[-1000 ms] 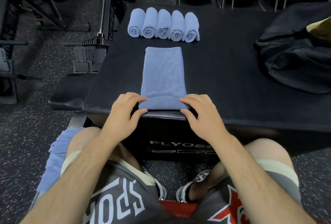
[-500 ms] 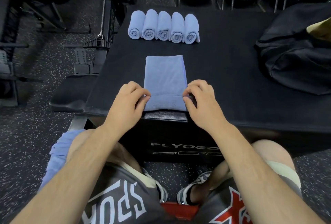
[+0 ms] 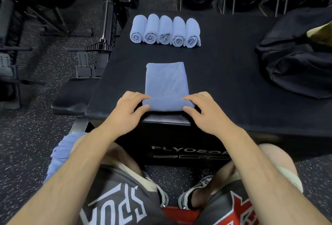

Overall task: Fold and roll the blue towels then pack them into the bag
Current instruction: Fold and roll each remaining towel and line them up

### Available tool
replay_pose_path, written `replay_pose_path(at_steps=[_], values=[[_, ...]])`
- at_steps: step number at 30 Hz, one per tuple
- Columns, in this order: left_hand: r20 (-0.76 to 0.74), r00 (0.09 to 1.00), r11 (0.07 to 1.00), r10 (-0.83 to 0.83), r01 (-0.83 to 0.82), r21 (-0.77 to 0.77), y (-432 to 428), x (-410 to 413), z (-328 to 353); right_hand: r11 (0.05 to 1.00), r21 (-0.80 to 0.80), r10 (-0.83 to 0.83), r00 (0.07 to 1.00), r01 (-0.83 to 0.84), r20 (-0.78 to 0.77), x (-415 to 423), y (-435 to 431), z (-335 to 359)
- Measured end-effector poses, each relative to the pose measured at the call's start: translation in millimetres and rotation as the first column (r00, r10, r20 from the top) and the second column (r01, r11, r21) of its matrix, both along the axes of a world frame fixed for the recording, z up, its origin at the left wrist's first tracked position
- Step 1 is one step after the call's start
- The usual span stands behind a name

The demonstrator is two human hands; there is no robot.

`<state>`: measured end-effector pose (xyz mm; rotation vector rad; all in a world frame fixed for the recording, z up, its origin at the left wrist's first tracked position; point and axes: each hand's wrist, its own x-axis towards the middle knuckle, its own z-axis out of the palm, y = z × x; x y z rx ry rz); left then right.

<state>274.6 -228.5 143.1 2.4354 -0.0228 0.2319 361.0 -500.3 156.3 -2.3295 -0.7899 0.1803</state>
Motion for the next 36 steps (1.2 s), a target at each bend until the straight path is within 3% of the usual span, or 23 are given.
replay_pose_path(at_steps=[3,5,7,9,12,15,18,23,26,30,33,36], values=[[-0.146,0.989,0.99,0.014,-0.034,-0.134,-0.6,2.4,6.5,0.996,0.042,-0.065,0.978,0.075,-0.199,2.4,-0.6,9.1],[-0.169,0.985,0.99,0.015,-0.039,-0.136,-2.6,7.3,7.5,0.994,0.049,-0.09,0.976,0.101,-0.197,1.7,4.8,9.7],[-0.136,0.989,0.991,0.051,-0.067,-0.115,-5.7,13.8,5.1,0.991,0.062,-0.113,0.986,0.121,-0.126,0.8,11.3,7.0],[0.032,0.994,0.994,0.105,-0.105,-0.005,-9.7,17.6,2.6,0.986,0.091,-0.141,0.99,0.143,-0.02,1.6,16.7,4.8],[0.259,0.966,0.989,0.007,-0.045,0.14,-13.9,13.3,1.9,0.985,0.139,-0.122,0.983,0.102,0.137,-0.1,19.5,1.8],[0.216,0.976,0.968,-0.022,-0.033,0.249,-8.5,3.2,-1.2,0.99,0.105,-0.114,0.969,0.093,0.219,-5.2,12.7,-2.8],[0.125,0.992,0.965,-0.011,-0.022,0.261,-3.9,2.4,-5.1,0.998,-0.031,-0.051,0.983,0.057,0.178,-4.0,7.7,-5.7],[0.037,0.999,0.995,-0.032,0.028,0.094,-3.1,7.7,1.6,0.996,-0.084,-0.009,0.996,0.016,0.09,6.2,7.6,11.0],[-0.045,0.996,0.995,-0.083,0.085,0.051,0.8,3.6,6.1,0.993,-0.11,0.038,0.998,-0.043,-0.054,6.1,3.8,11.7],[0.202,0.964,0.964,-0.176,0.127,0.235,-21.6,1.9,14.7,0.991,-0.128,-0.041,0.992,0.026,-0.119,14.6,13.2,11.1],[0.22,0.953,0.923,-0.206,0.115,0.366,-31.2,9.1,9.0,0.994,-0.107,-0.046,0.988,0.03,-0.146,17.2,20.1,13.2],[0.18,0.975,0.941,-0.129,0.063,0.333,-25.2,22.1,4.8,0.997,0.048,-0.068,0.991,0.062,0.117,8.3,21.3,10.9]])
